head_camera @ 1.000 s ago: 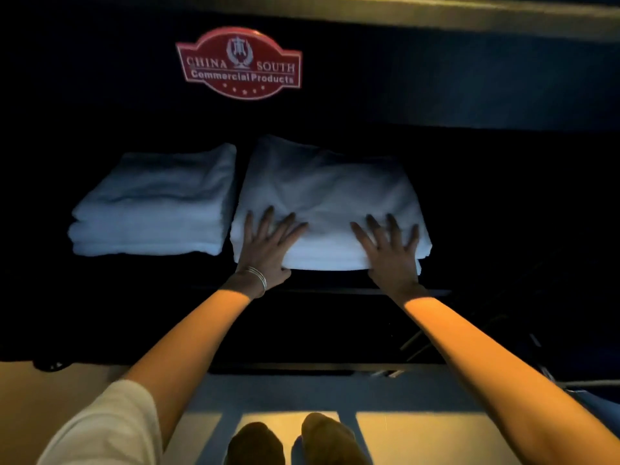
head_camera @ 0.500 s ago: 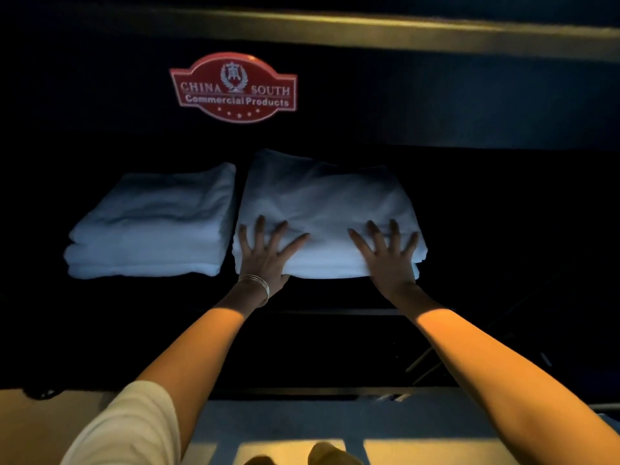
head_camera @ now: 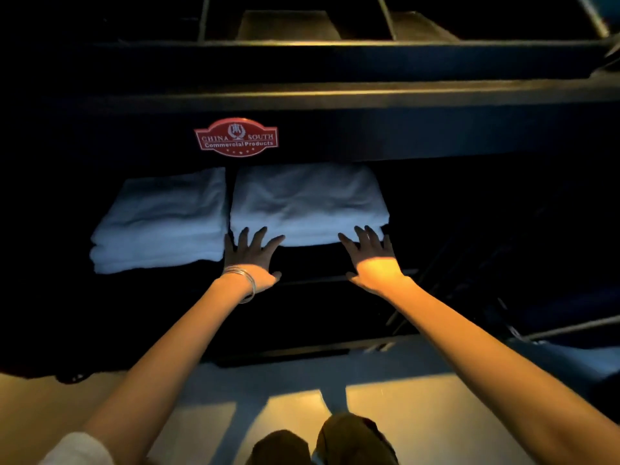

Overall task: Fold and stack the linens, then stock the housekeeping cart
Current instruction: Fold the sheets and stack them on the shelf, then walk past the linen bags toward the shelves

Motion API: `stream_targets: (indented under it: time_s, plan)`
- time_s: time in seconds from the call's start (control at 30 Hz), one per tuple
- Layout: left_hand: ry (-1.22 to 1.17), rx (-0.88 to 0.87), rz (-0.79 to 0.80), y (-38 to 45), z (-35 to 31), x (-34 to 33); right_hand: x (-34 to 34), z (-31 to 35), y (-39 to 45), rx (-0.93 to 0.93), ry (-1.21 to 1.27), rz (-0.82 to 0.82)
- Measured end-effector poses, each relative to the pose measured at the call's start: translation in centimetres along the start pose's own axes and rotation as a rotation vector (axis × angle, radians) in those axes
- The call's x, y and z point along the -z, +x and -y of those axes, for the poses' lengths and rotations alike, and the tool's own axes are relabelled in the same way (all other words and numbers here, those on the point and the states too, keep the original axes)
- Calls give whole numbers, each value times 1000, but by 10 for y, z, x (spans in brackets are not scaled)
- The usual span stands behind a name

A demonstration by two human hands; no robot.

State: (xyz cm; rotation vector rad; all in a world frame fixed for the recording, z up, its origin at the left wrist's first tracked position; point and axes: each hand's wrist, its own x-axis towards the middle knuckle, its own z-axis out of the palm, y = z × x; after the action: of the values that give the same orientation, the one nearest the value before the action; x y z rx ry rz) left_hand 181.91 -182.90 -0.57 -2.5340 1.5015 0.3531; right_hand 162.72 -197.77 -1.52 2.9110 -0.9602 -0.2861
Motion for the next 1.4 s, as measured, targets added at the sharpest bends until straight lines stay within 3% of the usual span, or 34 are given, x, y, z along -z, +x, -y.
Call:
stream_targets:
  time_s: [0.17, 0.4, 0.57, 1.1, 1.4]
  plan:
    - [71, -146, -69, -60, -13, 46, 42, 3, -71, -23, 36, -114]
    - [135, -488, -165, -78, -62, 79, 56, -12, -145, -120, 153, -107]
    - [257, -755, -145, -77, -136, 80, 40, -41, -198, -281, 132, -36]
    - [400, -1247, -62, -97, -418, 60, -9, -177, -387, -839, 333, 139]
    - [496, -1555, -52, -145, -537, 38, -32, -189, -484, -1185, 444, 128]
